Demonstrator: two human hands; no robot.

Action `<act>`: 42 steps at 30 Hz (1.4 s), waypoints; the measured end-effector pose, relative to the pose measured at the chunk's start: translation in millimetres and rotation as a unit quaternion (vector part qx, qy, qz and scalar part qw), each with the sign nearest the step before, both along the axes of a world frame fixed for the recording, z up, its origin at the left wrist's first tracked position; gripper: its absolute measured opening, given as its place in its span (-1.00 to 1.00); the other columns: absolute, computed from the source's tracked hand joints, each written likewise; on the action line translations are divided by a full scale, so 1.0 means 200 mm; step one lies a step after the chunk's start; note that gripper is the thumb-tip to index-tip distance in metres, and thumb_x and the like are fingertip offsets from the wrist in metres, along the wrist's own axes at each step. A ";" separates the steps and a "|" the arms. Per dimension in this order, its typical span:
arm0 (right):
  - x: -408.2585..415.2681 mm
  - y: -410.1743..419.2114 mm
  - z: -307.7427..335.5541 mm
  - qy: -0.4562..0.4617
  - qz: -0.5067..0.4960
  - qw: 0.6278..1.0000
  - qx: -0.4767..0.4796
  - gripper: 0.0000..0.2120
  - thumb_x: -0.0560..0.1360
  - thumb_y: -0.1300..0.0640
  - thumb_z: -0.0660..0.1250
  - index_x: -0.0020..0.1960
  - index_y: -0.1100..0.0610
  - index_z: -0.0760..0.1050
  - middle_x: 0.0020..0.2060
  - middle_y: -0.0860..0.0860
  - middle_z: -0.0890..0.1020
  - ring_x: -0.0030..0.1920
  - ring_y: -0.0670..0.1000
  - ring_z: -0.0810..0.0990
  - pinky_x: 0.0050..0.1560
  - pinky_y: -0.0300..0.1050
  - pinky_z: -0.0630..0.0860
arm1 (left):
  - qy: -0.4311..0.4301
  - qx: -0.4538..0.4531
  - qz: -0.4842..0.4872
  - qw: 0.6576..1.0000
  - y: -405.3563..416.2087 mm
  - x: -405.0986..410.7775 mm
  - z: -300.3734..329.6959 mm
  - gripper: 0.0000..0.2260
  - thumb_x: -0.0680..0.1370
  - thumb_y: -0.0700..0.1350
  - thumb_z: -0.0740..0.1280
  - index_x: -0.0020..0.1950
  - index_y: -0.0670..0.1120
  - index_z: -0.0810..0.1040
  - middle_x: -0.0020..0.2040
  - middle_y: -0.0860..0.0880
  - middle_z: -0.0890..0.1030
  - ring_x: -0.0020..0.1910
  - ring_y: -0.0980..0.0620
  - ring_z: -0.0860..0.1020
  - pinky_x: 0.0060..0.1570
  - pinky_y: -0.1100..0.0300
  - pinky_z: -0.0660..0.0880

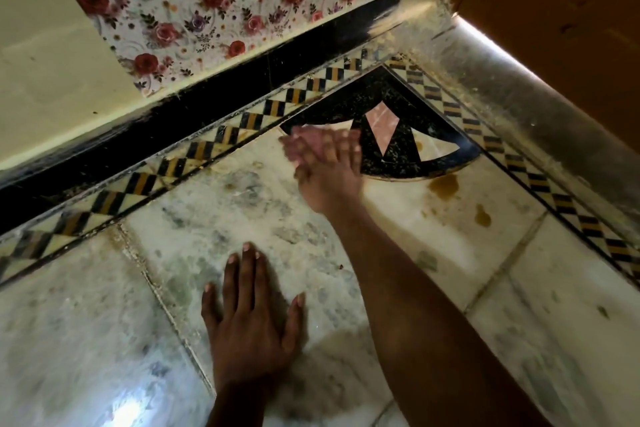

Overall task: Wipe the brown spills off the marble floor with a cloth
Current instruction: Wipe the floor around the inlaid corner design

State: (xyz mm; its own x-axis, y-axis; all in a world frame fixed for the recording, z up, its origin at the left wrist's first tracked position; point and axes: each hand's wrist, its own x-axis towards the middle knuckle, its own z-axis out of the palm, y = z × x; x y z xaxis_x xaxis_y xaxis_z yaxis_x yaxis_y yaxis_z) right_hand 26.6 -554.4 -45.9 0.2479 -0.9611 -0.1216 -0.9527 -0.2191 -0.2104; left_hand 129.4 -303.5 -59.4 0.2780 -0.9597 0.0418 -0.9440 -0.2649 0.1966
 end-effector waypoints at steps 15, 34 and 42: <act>-0.35 0.21 0.32 -0.446 -0.339 0.829 0.010 -0.76 0.67 -0.13 0.33 0.05 0.00 0.67 -0.05 0.06 0.74 0.02 0.15 0.73 0.07 0.03 0.64 | 0.025 0.012 -0.001 1.000 0.01 0.00 0.00 -0.19 0.62 0.35 0.14 0.75 -0.09 0.15 0.78 -0.01 0.07 0.76 -0.04 0.04 0.65 -0.28 0.07; -0.65 -0.25 0.00 -0.004 -0.131 0.988 0.086 -0.41 0.72 -0.30 -0.17 0.70 -0.26 -0.22 0.69 -0.12 -0.38 0.67 0.11 -0.48 0.62 0.35 -0.39 | 0.015 -0.025 0.019 0.999 -0.01 -0.01 0.01 -0.18 0.56 0.33 0.17 0.70 -0.13 0.30 0.74 -0.06 0.24 0.69 -0.11 0.27 0.57 -0.31 0.18; -0.29 -0.07 -0.02 0.018 0.163 0.986 -0.023 -0.38 0.70 -0.29 -0.19 0.73 -0.18 0.00 0.75 -0.10 -0.06 0.74 0.12 -0.19 0.65 0.37 -0.13 | 0.010 -0.026 0.017 0.999 -0.01 -0.02 0.00 -0.17 0.53 0.34 0.21 0.68 -0.12 0.33 0.73 -0.05 0.26 0.67 -0.10 0.31 0.56 -0.30 0.20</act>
State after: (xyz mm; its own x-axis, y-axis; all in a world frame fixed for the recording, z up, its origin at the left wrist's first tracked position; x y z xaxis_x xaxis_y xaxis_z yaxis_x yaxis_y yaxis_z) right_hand -32.0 -568.8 -49.4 0.5410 -0.8357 -0.0941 -0.8367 -0.5235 -0.1609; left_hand 126.3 -305.7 -59.6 0.3120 -0.9462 0.0851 -0.9305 -0.2863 0.2286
